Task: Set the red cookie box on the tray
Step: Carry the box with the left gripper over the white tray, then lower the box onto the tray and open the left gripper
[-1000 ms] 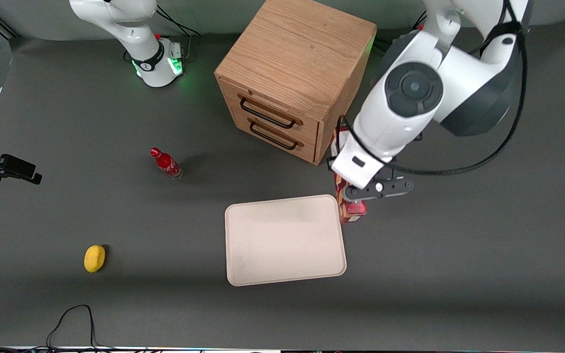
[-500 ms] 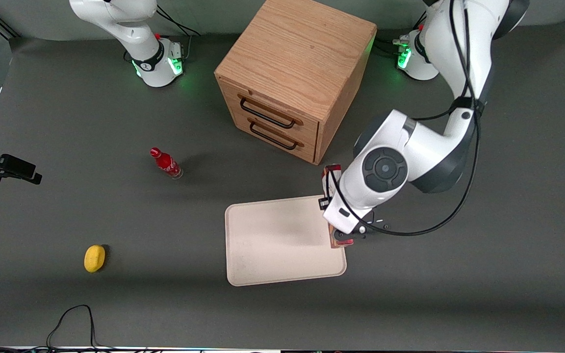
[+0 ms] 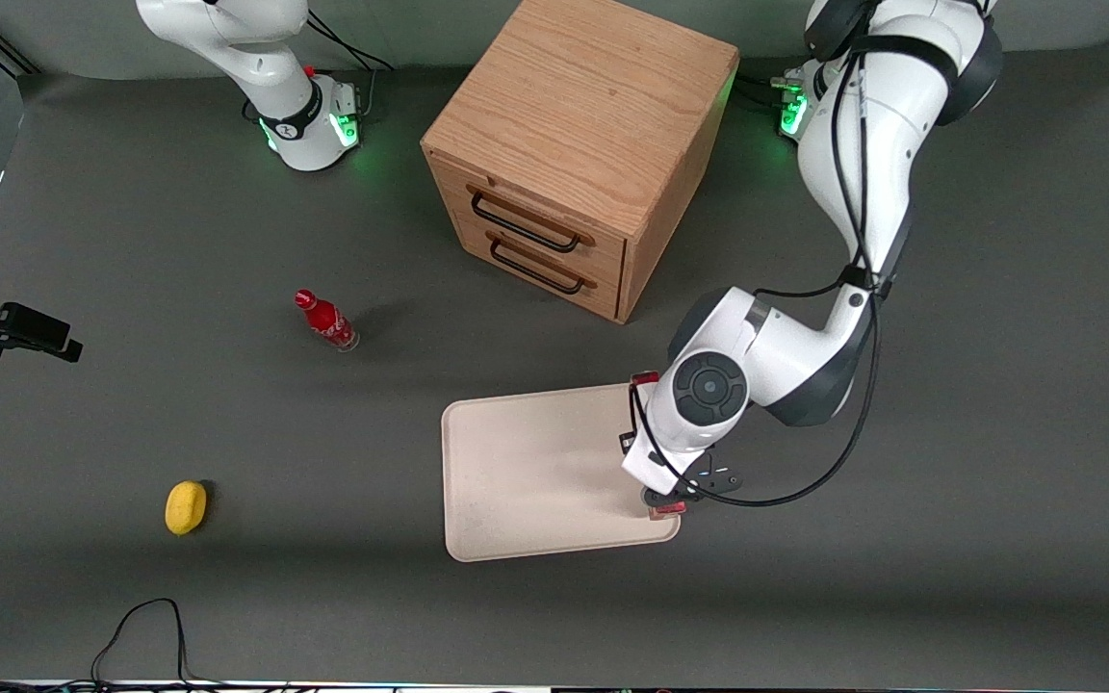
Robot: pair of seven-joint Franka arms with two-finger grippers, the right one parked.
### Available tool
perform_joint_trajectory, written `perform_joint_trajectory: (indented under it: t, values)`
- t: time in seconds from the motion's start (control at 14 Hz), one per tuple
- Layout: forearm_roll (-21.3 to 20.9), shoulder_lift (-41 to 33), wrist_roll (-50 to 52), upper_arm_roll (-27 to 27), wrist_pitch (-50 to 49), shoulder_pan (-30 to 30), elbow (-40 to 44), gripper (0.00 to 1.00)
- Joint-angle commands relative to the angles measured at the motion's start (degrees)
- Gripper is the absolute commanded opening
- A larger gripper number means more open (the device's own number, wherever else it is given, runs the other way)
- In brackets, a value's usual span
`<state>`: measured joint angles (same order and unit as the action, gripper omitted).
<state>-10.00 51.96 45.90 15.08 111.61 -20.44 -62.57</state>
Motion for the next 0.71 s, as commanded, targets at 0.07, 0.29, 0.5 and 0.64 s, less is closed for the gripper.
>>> perform_joint_trajectory:
  t: [0.07, 0.29, 0.5, 0.64]
  values:
    - [-2.12, 1.03, 2.09, -0.57, 1.94, -1.00, -0.09, 0.00]
    - [-2.12, 1.12, 1.92, -0.57, 2.03, -1.18, -0.18, 0.00]
    - [-4.22, 1.21, 1.39, -0.57, 2.03, -1.18, -1.14, 1.00]
    - [-4.85, 1.04, 1.39, -0.57, 1.94, -1.18, -1.24, 1.00]
